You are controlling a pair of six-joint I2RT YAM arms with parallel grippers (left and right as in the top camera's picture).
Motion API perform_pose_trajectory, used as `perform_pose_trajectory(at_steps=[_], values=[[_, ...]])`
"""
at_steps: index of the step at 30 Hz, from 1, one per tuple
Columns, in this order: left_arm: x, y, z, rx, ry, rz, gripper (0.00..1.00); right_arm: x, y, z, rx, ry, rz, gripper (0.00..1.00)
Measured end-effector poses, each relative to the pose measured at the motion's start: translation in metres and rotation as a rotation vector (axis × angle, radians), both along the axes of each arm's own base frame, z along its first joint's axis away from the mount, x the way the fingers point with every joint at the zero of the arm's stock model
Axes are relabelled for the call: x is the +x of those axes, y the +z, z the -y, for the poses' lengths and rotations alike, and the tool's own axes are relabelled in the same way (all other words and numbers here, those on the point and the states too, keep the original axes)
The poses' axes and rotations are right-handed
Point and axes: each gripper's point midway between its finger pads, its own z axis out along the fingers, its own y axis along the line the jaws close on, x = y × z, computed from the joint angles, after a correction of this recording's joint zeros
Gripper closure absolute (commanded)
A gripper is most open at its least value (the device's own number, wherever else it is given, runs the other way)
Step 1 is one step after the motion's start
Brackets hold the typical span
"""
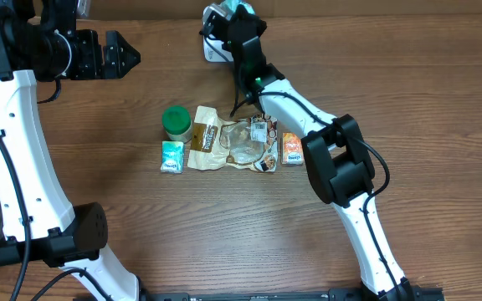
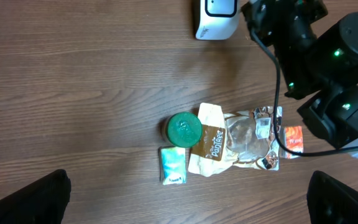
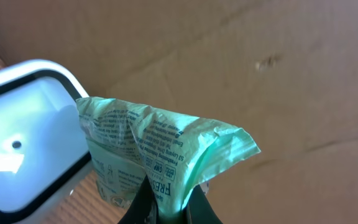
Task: Scan the item barcode
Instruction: 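Lift the green tissue pack and hold it up to the white scanner, then move the pack right and lower it onto the table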
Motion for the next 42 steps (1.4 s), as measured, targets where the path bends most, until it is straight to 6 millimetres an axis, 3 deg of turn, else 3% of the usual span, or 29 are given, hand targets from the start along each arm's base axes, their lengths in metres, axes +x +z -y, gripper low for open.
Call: perform_pose_trajectory(at_steps=[8, 18, 22, 24, 26, 28, 31, 32, 33, 35, 37, 40, 42], values=[[0.0, 0.0, 0.0, 0.0, 0.0, 0.0, 0.0, -0.01, 0.008, -0.024, -0.108, 0.041, 0.039, 0.92], [0.0, 0.0, 0.0, 0.0, 0.0, 0.0, 0.0, -0.01, 0.017, -0.013, -0.093, -0.031, 0.065, 0.96], [0.0, 0.0, 0.0, 0.0, 0.0, 0.0, 0.0, -0.024, 0.004, -0.006, -0.06, -0.026, -0.116, 0.96], [0.0, 0.0, 0.0, -0.001, 0.0, 0.0, 0.0, -0.035, 0.019, -0.002, 0.012, -0.028, -0.177, 0.96], [0.0, 0.0, 0.0, 0.0, 0.0, 0.001, 0.0, -0.047, 0.049, 0.008, 0.129, -0.049, -0.214, 0.96], [0.0, 0.0, 0.0, 0.0, 0.0, 0.001, 0.0, -0.067, 0.1, 0.025, 0.313, -0.067, -0.243, 0.96], [0.0, 0.0, 0.0, 0.0, 0.0, 0.0, 0.0, -0.098, 0.15, 0.05, 0.503, -0.081, -0.302, 0.96], [0.0, 0.0, 0.0, 0.0, 0.0, 0.0, 0.0, -0.123, 0.184, 0.076, 0.645, -0.109, -0.336, 0.96], [0.0, 0.0, 0.0, 0.001, 0.0, 0.0, 0.0, -0.135, 0.199, 0.092, 0.723, -0.139, -0.351, 0.96], [0.0, 0.0, 0.0, 0.001, 0.0, 0.001, 0.0, -0.167, 0.197, 0.13, 0.816, -0.264, -0.461, 0.96], [0.0, 0.0, 0.0, 0.0, 0.0, 0.0, 0.0, -0.196, 0.177, 0.174, 0.918, -0.46, -0.572, 0.96], [0.0, 0.0, 0.0, 0.001, 0.0, 0.001, 0.0, -0.219, 0.132, 0.232, 1.039, -0.772, -0.68, 0.96], [0.0, 0.0, 0.0, 0.0, 0.0, 0.0, 0.0, -0.226, 0.089, 0.27, 1.112, -0.972, -0.75, 0.96]])
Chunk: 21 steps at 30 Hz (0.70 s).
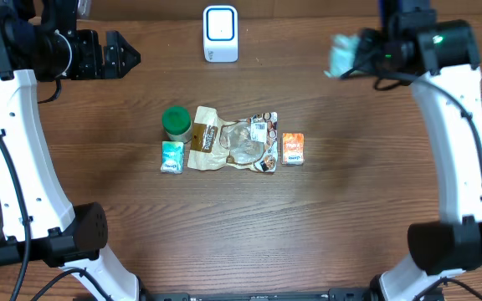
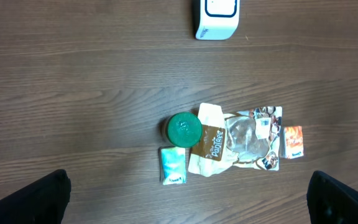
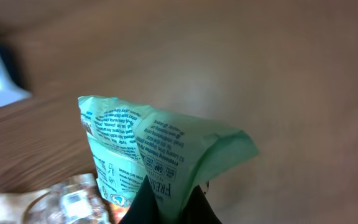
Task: Scan the item barcode
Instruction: 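Move the pack right and lower it onto the table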
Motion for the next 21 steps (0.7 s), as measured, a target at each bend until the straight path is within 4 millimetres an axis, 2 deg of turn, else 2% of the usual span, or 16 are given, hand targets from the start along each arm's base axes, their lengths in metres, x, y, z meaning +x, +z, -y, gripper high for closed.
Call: perform_pose_trajectory(at_steps=[1, 6, 8, 11, 12, 13, 15, 18, 19, 21], values=[[0.0, 0.0, 0.0, 0.0, 0.0, 0.0, 0.0, -0.003, -0.024, 0.017, 0.032, -0.063, -0.06, 0.96], [0.0, 0.0, 0.0, 0.0, 0.0, 0.0, 0.0, -0.016, -0.097, 0.056, 0.181, -0.173, -0.188, 0.96], [0.0, 0.0, 0.0, 0.0, 0.0, 0.0, 0.0, -0.025, -0.122, 0.071, 0.25, -0.215, -0.216, 0.96], [0.0, 0.0, 0.0, 0.0, 0.0, 0.0, 0.0, -0.034, -0.144, 0.084, 0.294, -0.253, -0.232, 0.94], [0.0, 0.0, 0.0, 0.0, 0.0, 0.0, 0.0, -0.037, -0.15, 0.087, 0.302, -0.258, -0.236, 0.89], [0.0, 0.0, 0.0, 0.0, 0.0, 0.0, 0.0, -0.04, -0.154, 0.089, 0.309, -0.264, -0.244, 0.76], [0.0, 0.0, 0.0, 0.0, 0.0, 0.0, 0.0, -0.05, -0.167, 0.093, 0.312, -0.275, -0.272, 0.6], [0.0, 0.0, 0.0, 0.0, 0.0, 0.0, 0.0, -0.057, -0.172, 0.095, 0.296, -0.273, -0.295, 0.38], [0.0, 0.0, 0.0, 0.0, 0.0, 0.0, 0.0, -0.058, -0.173, 0.096, 0.286, -0.272, -0.303, 0.33], [0.0, 0.0, 0.0, 0.0, 0.0, 0.0, 0.01, -0.064, -0.173, 0.096, 0.279, -0.271, -0.327, 0.31]])
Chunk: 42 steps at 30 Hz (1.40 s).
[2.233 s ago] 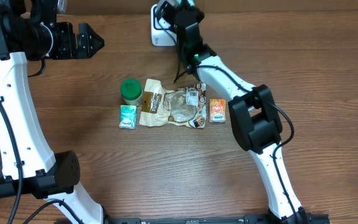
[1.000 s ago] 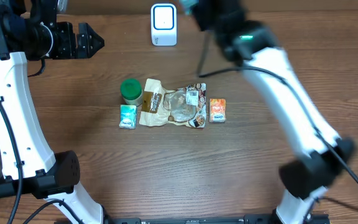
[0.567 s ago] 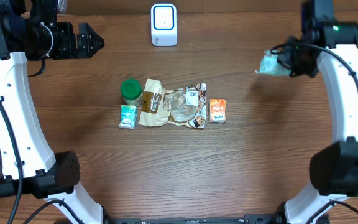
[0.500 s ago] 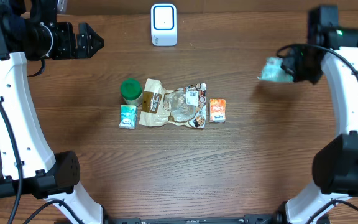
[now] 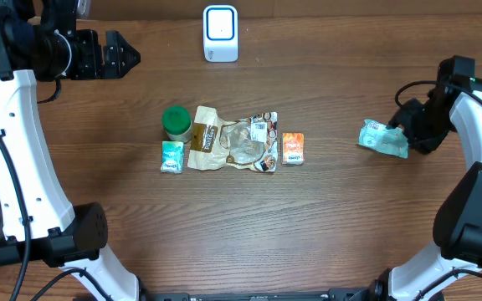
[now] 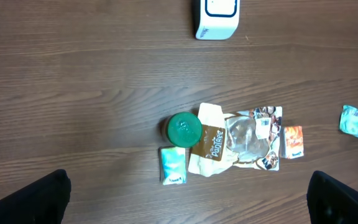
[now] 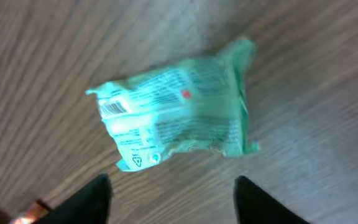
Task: Scan the item barcode
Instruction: 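Move the pack right and lower it onto the table, then reach the right gripper to the orange Kleenex packet and grasp it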
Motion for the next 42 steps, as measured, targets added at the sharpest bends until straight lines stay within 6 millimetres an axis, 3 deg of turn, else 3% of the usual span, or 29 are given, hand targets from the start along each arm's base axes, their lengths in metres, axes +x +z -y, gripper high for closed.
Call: perform_pose_trajectory(at_steps=[3, 7, 8, 12, 14, 17, 19, 21, 25, 34, 38, 42], values=[[0.0, 0.0, 0.0, 0.0, 0.0, 0.0, 0.0, -0.011, 0.008, -0.004, 0.013, 0.018, -0.051, 0.32], [0.0, 0.0, 0.0, 0.0, 0.0, 0.0, 0.0, 0.011, 0.044, -0.03, 0.077, 0.143, 0.035, 0.44], [0.0, 0.0, 0.0, 0.0, 0.0, 0.0, 0.01, 0.019, 0.054, -0.05, 0.113, 0.215, 0.076, 0.57], [0.0, 0.0, 0.0, 0.0, 0.0, 0.0, 0.0, 0.028, 0.061, -0.128, 0.193, 0.425, 0.133, 0.89], [0.0, 0.0, 0.0, 0.0, 0.0, 0.0, 0.0, 0.03, 0.061, -0.168, 0.208, 0.524, 0.158, 0.95], [0.0, 0.0, 0.0, 0.0, 0.0, 0.0, 0.01, 0.022, 0.052, -0.231, 0.224, 0.646, 0.179, 0.96], [0.0, 0.0, 0.0, 0.0, 0.0, 0.0, 0.0, 0.009, 0.04, -0.26, 0.222, 0.685, 0.163, 0.96], [0.0, 0.0, 0.0, 0.0, 0.0, 0.0, 0.0, -0.003, 0.026, -0.278, 0.212, 0.688, 0.135, 0.96], [0.0, 0.0, 0.0, 0.0, 0.0, 0.0, 0.0, -0.021, 0.002, -0.29, 0.173, 0.644, 0.085, 0.96], [0.0, 0.0, 0.0, 0.0, 0.0, 0.0, 0.0, -0.033, -0.043, -0.278, 0.138, 0.523, 0.052, 0.96], [0.0, 0.0, 0.0, 0.0, 0.0, 0.0, 0.0, -0.044, -0.054, -0.271, 0.125, 0.509, 0.014, 0.96], [0.0, 0.0, 0.0, 0.0, 0.0, 0.0, 0.01, -0.037, -0.057, -0.247, 0.048, 0.465, 0.01, 0.96]])
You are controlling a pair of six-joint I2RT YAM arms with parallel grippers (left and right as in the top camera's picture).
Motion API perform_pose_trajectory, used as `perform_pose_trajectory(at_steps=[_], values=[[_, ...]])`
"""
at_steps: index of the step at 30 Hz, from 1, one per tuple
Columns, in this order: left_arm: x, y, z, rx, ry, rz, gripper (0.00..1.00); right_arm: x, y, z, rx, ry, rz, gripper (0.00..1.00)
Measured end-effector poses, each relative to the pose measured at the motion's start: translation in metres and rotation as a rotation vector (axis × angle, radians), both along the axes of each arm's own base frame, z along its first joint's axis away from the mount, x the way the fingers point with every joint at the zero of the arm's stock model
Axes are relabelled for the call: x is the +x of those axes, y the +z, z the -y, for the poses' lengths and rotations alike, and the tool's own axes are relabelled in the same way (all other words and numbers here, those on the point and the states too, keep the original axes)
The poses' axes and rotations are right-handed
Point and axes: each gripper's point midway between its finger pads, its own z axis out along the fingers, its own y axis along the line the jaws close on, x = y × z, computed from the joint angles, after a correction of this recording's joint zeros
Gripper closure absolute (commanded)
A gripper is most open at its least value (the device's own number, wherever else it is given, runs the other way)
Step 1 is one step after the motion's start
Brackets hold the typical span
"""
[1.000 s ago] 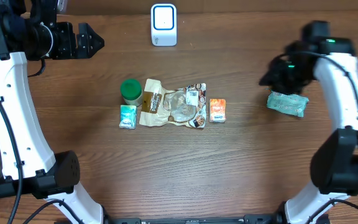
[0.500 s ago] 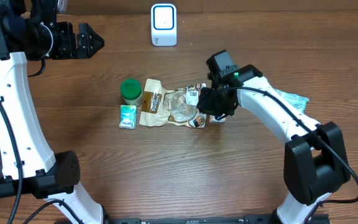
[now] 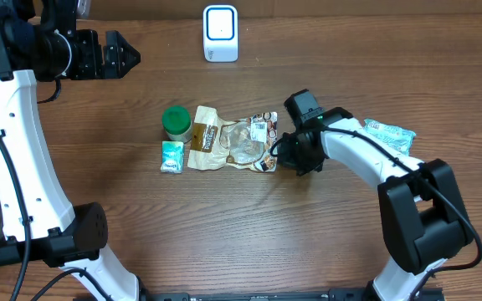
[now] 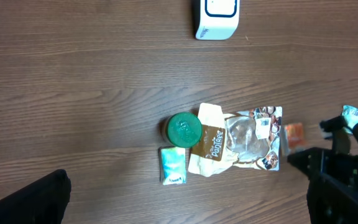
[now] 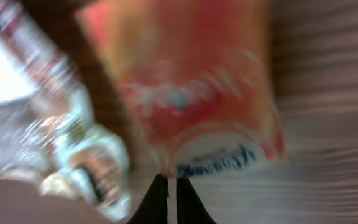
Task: Scan the item barcode
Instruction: 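Reach the right gripper to the orange Kleenex packet and grasp it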
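Note:
The white barcode scanner (image 3: 220,33) stands at the table's far edge. My right gripper (image 3: 296,157) is down over the orange packet (image 5: 185,93), which it hides in the overhead view. In the blurred right wrist view its fingertips (image 5: 158,186) stand almost together, shut on the packet's near edge. In the left wrist view a strip of the orange packet (image 4: 292,133) shows beside the arm. A mint-green packet (image 3: 389,131) lies flat at the right. My left gripper (image 3: 120,53) hangs open, high at the far left, and holds nothing.
Left of the orange packet lie a crumpled brown-and-clear snack bag (image 3: 233,140), a green-lidded round tub (image 3: 176,122) and a small teal packet (image 3: 171,156). The right arm reaches across the table's right half.
My right gripper was open over the mint-green packet at the right side. It is now at the middle, shut on the orange packet's edge. The green packet lies where it was.
My right gripper first held the mint-green packet up at the scanner. Then it held it in the air at the far right. Then the packet lay on the table at the right with the gripper open above it. Now the gripper is at the orange packet.

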Motion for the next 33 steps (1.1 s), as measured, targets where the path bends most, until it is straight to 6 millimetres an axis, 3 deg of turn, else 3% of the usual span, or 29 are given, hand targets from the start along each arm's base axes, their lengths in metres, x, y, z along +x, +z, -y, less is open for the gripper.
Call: perform_pose_trajectory(at_steps=[5, 8, 14, 19, 22, 25, 28, 30, 33], values=[[0.0, 0.0, 0.0, 0.0, 0.0, 0.0, 0.0, 0.035, 0.001, 0.044, -0.107, -0.048, 0.118, 0.96], [0.0, 0.0, 0.0, 0.0, 0.0, 0.0, 0.0, 0.075, 0.01, 0.069, -0.156, -0.026, 0.275, 0.96], [0.0, 0.0, 0.0, 0.0, 0.0, 0.0, 0.0, 0.12, 0.029, 0.089, -0.199, 0.052, 0.468, 0.96], [0.0, 0.0, 0.0, 0.0, 0.0, 0.0, 0.01, 0.128, 0.044, 0.073, -0.081, 0.088, 0.477, 0.94], [0.0, 0.0, 0.0, 0.0, 0.0, 0.0, 0.01, 0.148, 0.073, 0.046, 0.058, 0.05, 0.546, 0.94], [0.0, 0.0, 0.0, 0.0, 0.0, 0.0, 0.0, 0.154, 0.085, 0.023, 0.127, 0.03, 0.579, 0.94], [0.0, 0.0, 0.0, 0.0, 0.0, 0.0, 0.0, 0.155, 0.075, 0.004, 0.158, 0.023, 0.559, 0.94], [0.0, 0.0, 0.0, 0.0, 0.0, 0.0, 0.0, 0.158, 0.055, -0.005, 0.172, 0.008, 0.51, 0.94], [0.0, 0.0, 0.0, 0.0, 0.0, 0.0, 0.0, 0.153, 0.016, -0.003, 0.151, -0.023, 0.393, 0.94]])
